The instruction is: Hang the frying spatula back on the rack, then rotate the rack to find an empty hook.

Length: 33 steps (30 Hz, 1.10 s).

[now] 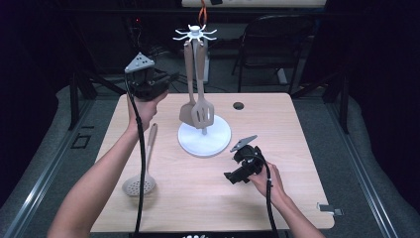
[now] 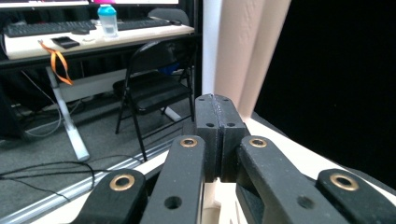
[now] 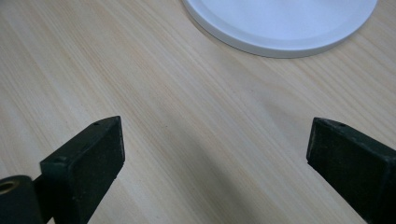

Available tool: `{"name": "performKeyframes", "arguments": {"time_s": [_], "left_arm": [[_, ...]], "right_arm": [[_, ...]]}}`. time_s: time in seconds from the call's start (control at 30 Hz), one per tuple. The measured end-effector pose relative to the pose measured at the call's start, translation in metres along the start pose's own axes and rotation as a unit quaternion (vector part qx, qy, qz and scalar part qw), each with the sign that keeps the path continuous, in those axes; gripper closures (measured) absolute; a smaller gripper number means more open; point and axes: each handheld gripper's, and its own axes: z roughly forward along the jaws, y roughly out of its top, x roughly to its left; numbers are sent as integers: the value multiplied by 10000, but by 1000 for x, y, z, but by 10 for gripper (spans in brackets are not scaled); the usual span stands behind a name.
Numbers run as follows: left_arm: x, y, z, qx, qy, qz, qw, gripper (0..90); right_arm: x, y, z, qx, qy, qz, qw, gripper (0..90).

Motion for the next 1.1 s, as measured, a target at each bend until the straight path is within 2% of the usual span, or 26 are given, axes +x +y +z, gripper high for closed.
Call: {"name": "performKeyframes", "arguments": {"time_s": [0.3,0.4,0.47,0.77,0.93,1.1], "left_arm": [[9,17,0,-143,21,-33,9999,900],[9,23,-1,-197,35,19,9998,900],[8,27,-1,-193,48,73,9998,900],[9,43,-2,-433,34,18,9991,900],[7,51,-2,-571,35,78,9983,900],[8,55,-1,-522,99,123,9985,900]], "right_arm": [[-2,-1,-1,77,12,27,10000,41],[-1,0,0,18,7,3,10000,41],[0,0,1,77,16,-17,10000,41],[0,-1,1,24,15,8,10000,43],[0,-1,0,88,-14,-80,9999,46],[-1,-1,0,110,15,-64,9999,46]]}}
